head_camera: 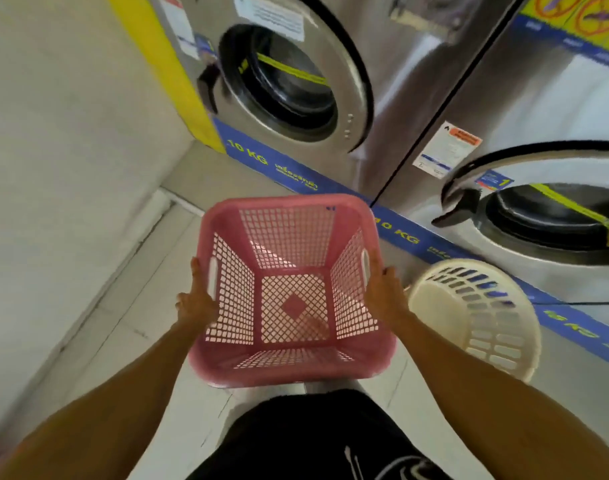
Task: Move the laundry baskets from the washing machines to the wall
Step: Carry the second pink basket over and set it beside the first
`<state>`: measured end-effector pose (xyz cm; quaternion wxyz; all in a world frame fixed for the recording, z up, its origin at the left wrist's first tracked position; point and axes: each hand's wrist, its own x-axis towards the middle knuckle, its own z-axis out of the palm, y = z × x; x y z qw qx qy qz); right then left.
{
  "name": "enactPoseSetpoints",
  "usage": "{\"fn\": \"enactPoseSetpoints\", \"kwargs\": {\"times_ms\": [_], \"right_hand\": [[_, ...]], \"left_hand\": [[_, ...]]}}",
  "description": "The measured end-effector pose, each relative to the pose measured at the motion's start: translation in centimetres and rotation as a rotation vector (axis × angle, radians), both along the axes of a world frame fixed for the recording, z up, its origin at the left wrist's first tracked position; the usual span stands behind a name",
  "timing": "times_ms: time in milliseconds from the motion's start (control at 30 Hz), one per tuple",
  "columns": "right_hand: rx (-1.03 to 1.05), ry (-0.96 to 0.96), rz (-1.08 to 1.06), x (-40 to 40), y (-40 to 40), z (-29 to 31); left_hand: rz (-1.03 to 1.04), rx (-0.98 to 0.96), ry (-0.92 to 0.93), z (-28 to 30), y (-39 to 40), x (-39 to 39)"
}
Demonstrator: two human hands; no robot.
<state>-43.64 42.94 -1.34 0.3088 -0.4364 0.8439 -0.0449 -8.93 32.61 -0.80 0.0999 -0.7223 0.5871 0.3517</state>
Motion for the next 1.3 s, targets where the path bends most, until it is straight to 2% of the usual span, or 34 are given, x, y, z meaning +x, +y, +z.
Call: {"fn": "enactPoseSetpoints", "kwargs": {"times_ms": [200, 333, 467, 667, 800, 900, 1033, 1167, 1300], "right_hand": [[-0.108, 0.049, 0.211, 10.9, -3.7, 2.3], [-0.196, 0.098, 0.382, 19.2, -3.5, 3.6], [-0.199, 0.095, 0.559, 27.9, -3.1, 4.6], [-0.211, 0.007, 0.79, 41.5, -4.1, 5.0], [-0.221, -0.058, 0.85, 49.8, -5.0, 4.7], [-0.192, -0.102, 0.9, 55.6, -5.7, 4.8], [-0.17, -0.074, 0.975, 62.1, -7.0, 3.5], [-0.15, -0.031, 1.213, 67.8, -9.6, 1.9], [-0.038, -0.063, 1.156, 73.3, -11.5, 0.5]], "left_hand": [[0.241, -0.03, 0.044, 2.1, 6.2, 12.1], [0.352, -0.073, 0.063, 3.4, 11.6, 20.4], [0.473, -0.094, 0.077, 4.7, 16.3, 28.5], [0.666, -0.181, 0.013, 6.9, 22.6, 40.0], [0.844, -0.19, -0.036, 7.6, 26.3, 45.6], [1.027, -0.215, -0.086, 7.5, 27.6, 49.8], [1.111, -0.324, -0.17, 6.6, 27.7, 54.6], [1.195, -0.307, -0.151, 4.9, 27.0, 59.4], [1.228, -0.309, -0.15, 3.9, 26.0, 63.8]]}}
